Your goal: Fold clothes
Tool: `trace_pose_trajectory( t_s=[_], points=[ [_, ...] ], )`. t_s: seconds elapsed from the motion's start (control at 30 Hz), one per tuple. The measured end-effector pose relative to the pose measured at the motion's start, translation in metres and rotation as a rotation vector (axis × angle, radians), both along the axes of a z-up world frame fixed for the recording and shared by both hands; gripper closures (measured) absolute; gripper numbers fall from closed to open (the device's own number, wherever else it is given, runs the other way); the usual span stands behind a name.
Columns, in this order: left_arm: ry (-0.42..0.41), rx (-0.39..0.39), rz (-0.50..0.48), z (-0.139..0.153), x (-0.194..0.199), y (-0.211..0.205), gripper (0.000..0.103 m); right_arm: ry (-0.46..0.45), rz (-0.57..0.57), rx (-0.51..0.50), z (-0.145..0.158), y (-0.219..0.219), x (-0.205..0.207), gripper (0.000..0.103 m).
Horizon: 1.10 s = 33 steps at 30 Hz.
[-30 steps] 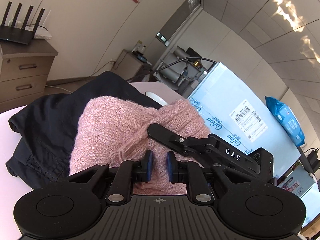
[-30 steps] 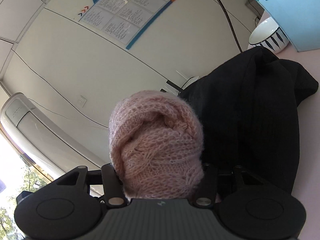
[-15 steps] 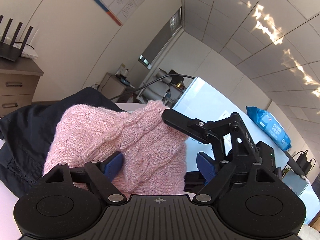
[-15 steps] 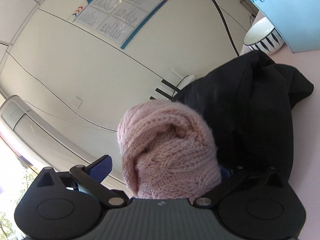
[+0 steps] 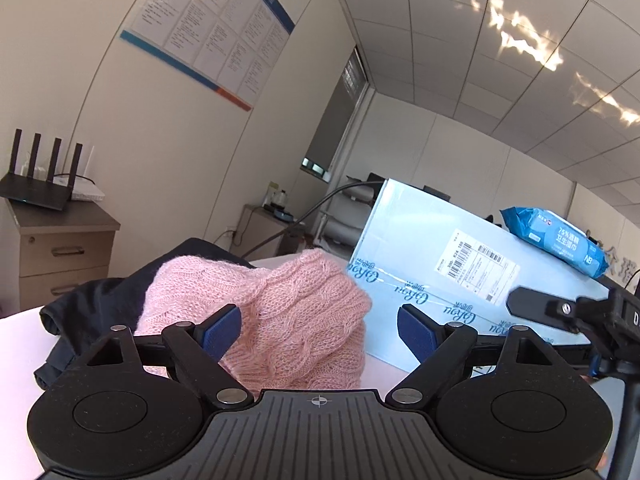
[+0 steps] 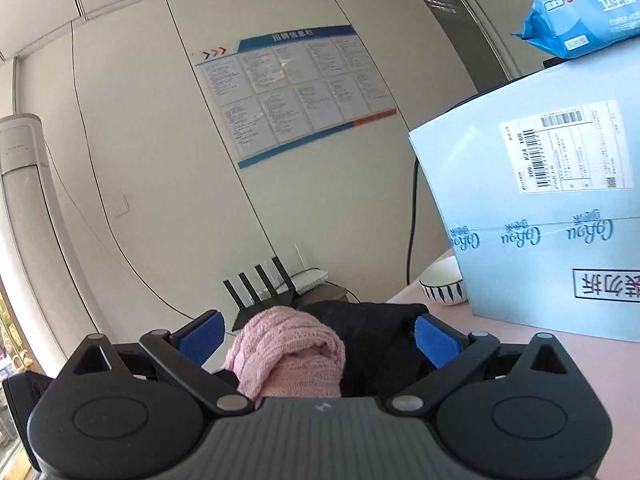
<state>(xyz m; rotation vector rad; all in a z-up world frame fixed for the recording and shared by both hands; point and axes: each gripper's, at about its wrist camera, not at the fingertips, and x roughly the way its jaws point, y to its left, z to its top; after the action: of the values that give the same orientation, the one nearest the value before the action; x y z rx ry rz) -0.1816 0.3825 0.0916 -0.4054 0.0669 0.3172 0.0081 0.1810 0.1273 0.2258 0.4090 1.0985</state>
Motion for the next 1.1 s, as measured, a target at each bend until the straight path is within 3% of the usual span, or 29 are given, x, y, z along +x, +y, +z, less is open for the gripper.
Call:
trace_pose_trajectory(
  t_s=[0.13, 0.27, 0.4, 0.53, 0.6, 0.7, 0.83, 0.97, 1.03, 1.1],
  points=[
    [-0.014, 0.144, -0.065, 0.021, -0.026, -0.025, 0.011, -0.068, -0.097, -0.132, -0.003, -0.057, -0.026, 0.000],
    [0.064, 0.249, -0.154, 0.039, -0.018, -0.079, 0.009, -0.009, -0.177, -0.204, -0.010, -0.146, -0.046, 0.000],
    [0.149, 0.201, -0.169, 0.041, 0.018, -0.153, 0.007, 0.019, -0.340, -0.176, -0.030, -0.232, -0.056, 0.000],
    [0.217, 0.205, -0.392, 0.014, 0.062, -0.225, 0.007, 0.075, -0.607, -0.273, -0.056, -0.299, -0.055, 0.000],
    [0.234, 0.211, -0.484, -0.003, 0.081, -0.261, 0.007, 0.117, -0.677, -0.272, -0.065, -0.326, -0.055, 0.000],
    [0.278, 0.205, -0.536, -0.030, 0.114, -0.311, 0.007, 0.201, -0.758, -0.245, -0.081, -0.366, -0.057, 0.000],
    [0.355, 0.208, -0.509, -0.066, 0.148, -0.352, 0.007, 0.164, -0.869, -0.326, -0.098, -0.389, -0.064, 0.000],
    [0.485, 0.164, -0.533, -0.091, 0.173, -0.355, 0.006, 0.089, -0.938, -0.398, -0.121, -0.391, -0.059, 0.000],
    [0.482, 0.140, -0.545, -0.093, 0.175, -0.351, 0.003, 0.124, -0.962, -0.412, -0.134, -0.391, -0.049, 0.000],
    [0.499, 0.168, -0.552, -0.096, 0.175, -0.356, 0.000, 0.198, -0.960, -0.477, -0.142, -0.384, -0.031, 0.000]
  ],
)
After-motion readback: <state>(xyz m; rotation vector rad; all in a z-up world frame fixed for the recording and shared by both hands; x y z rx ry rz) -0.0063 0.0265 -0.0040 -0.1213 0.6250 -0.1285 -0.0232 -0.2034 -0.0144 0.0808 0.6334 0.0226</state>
